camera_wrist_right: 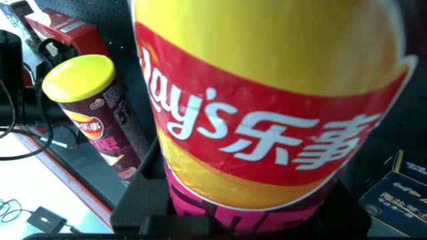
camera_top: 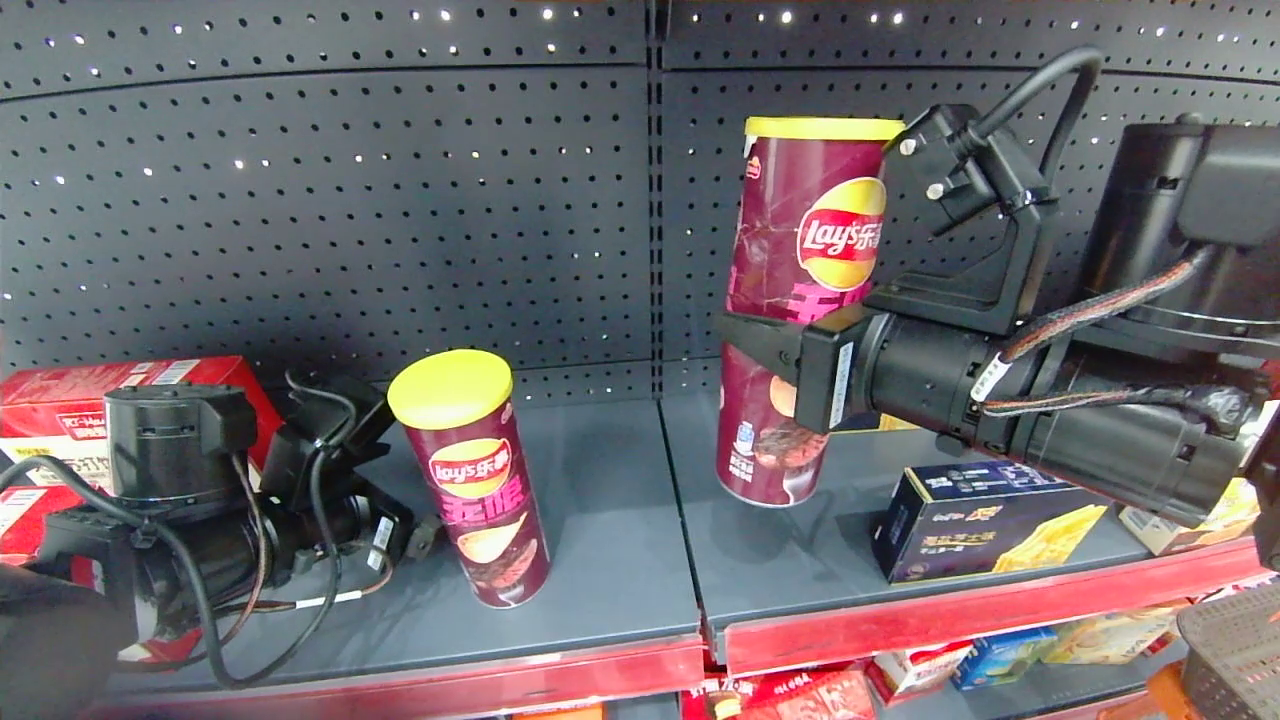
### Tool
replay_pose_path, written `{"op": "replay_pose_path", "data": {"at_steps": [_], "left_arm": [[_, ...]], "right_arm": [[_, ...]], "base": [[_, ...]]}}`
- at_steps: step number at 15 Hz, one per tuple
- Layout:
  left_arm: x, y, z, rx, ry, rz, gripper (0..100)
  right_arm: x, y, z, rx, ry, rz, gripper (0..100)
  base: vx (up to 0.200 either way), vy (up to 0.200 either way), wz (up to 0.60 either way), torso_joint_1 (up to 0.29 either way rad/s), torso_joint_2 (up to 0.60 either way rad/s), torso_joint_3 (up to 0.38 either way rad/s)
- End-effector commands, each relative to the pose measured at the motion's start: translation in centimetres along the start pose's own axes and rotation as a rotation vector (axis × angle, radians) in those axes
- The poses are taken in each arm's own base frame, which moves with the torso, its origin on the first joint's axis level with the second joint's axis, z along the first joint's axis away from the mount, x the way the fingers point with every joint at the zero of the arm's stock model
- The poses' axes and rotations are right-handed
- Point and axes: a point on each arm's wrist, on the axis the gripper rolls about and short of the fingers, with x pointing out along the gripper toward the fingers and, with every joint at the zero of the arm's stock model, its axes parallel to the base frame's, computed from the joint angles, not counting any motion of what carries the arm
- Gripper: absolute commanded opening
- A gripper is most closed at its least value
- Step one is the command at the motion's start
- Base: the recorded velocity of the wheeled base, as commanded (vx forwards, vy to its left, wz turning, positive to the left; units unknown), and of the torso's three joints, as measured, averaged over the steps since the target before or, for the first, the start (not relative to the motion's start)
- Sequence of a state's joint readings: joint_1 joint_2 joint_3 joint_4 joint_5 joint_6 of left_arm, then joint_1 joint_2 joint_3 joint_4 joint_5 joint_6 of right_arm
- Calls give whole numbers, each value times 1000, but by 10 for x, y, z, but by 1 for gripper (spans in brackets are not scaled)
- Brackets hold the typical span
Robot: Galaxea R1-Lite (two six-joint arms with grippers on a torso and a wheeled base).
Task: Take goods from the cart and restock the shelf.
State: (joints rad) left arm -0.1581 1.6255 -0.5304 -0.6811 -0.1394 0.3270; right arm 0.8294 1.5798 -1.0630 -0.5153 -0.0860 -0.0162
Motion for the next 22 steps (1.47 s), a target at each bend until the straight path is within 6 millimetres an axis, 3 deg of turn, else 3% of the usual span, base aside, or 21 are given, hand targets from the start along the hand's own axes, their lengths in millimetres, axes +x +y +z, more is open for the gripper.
{"op": "replay_pose_path", "data": {"at_steps": [1, 9, 11, 15, 22], "left_arm": [[1, 0, 1, 1, -2, -2, 100], [9, -3, 5, 4, -8, -13, 100], [4, 6, -1, -9, 7, 23, 100], [-18, 20, 8, -16, -49, 97, 100], [-65, 25, 33, -1, -205, 194, 100]], "right_arm": [[1, 0, -1, -1, 3, 1, 0], [1, 0, -2, -1, 6, 2, 0], [3, 1, -4, -2, 14, 2, 0], [9, 1, -8, -13, 20, 4, 0], [14, 0, -12, -14, 31, 0, 0]], "base": [[0, 0, 0, 0, 0, 0], [0, 0, 0, 0, 0, 0], [0, 0, 0, 0, 0, 0], [0, 0, 0, 0, 0, 0], [0, 0, 0, 0, 0, 0]]}}
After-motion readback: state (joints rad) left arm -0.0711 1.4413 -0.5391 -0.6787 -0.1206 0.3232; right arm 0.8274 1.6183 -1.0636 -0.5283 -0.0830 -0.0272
